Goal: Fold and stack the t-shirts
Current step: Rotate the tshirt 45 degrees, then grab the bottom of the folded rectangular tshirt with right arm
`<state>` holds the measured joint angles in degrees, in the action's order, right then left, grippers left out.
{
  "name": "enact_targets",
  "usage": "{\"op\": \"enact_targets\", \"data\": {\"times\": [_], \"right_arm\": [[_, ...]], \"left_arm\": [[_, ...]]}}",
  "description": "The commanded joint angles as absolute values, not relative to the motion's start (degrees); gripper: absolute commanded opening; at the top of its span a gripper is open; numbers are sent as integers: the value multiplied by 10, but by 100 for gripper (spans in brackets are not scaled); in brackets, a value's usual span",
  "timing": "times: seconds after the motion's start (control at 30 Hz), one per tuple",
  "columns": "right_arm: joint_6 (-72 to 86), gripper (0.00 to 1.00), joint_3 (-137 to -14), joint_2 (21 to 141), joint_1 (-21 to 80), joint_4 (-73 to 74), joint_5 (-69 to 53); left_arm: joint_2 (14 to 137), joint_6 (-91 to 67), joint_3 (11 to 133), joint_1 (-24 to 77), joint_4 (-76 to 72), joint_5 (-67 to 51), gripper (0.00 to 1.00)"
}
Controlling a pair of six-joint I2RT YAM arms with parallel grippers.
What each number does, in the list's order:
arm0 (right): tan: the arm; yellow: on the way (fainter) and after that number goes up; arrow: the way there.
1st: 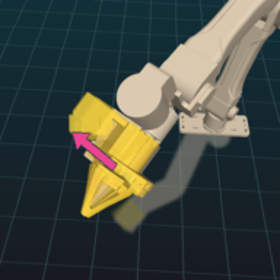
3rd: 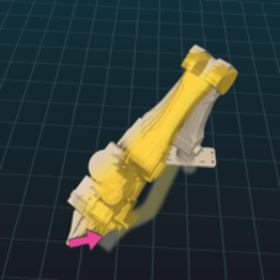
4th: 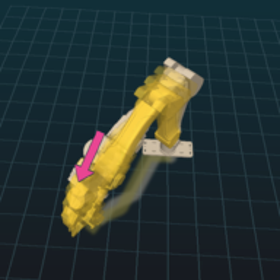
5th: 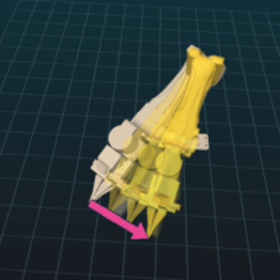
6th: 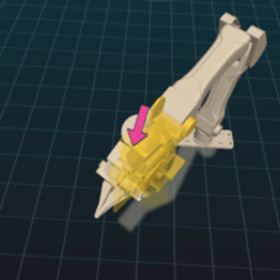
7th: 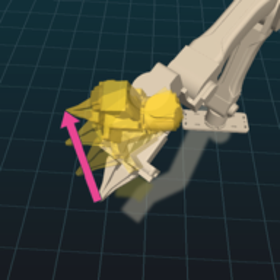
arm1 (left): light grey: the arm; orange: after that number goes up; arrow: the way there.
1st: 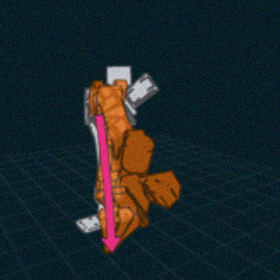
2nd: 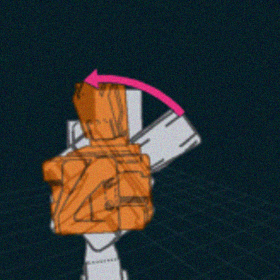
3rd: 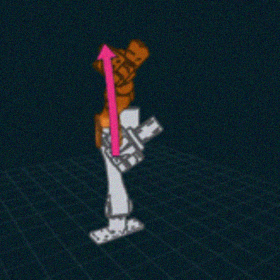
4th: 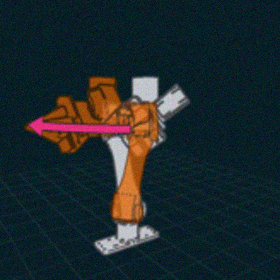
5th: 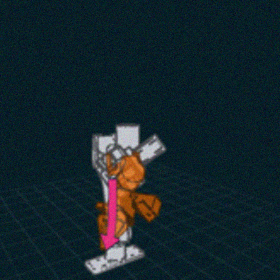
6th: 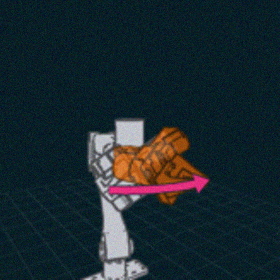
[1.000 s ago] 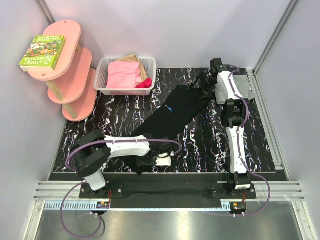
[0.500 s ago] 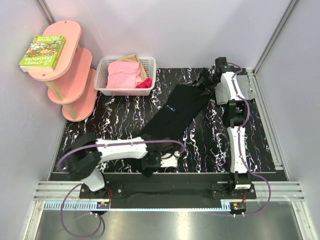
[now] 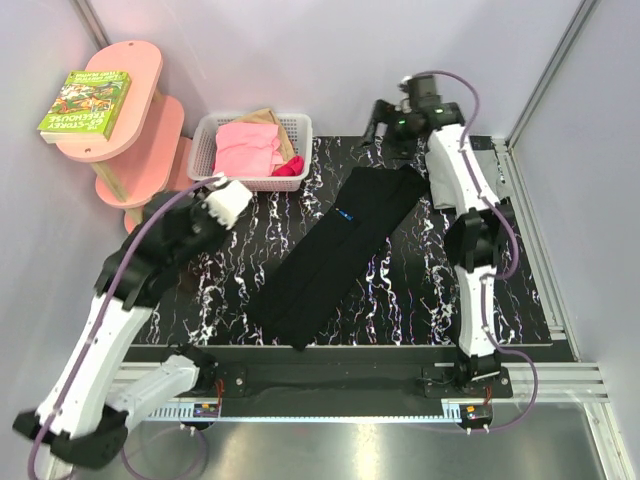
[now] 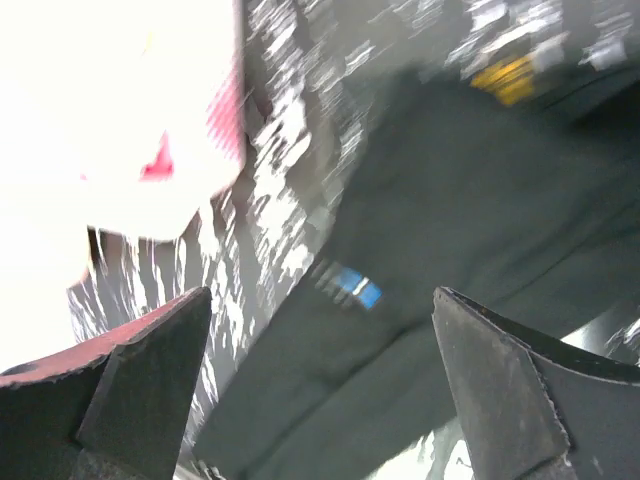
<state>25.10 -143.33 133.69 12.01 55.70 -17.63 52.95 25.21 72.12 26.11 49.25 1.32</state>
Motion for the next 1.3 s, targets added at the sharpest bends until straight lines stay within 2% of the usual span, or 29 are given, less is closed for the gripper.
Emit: {"op": "enact_targets", "data": {"times": [0.0,0.1,0.17,0.3,0.4,0.53,0.67,0.9,1.27], "right_arm": [[168,100,-1328,1224,305,600,-4],[144,100,-1194,1187,435,597,151],[141,100,-1156,1173,494,598,233],[153,100,-1072,1154,625,592,312],[157,100,-1039,1147,674,588,363],[174,100,-1006,1133,739,570,366],[174,100,-1002,1135,774,549,381],[147,100,-998,1157,801,507,350],[127,100,-1043,1244,802,454,280]], "left_arm": [[467,240,639,206,507,34,33],[438,224,589,176,485,54,34],[435,217,569,147,463,69,34],[457,188,540,92,444,55,35],[496,164,542,39,436,24,35],[555,150,572,-67,436,-73,34],[612,142,598,-129,445,-132,33],[640,168,595,-247,462,-208,31],[686,182,570,-277,461,-245,30]]}}
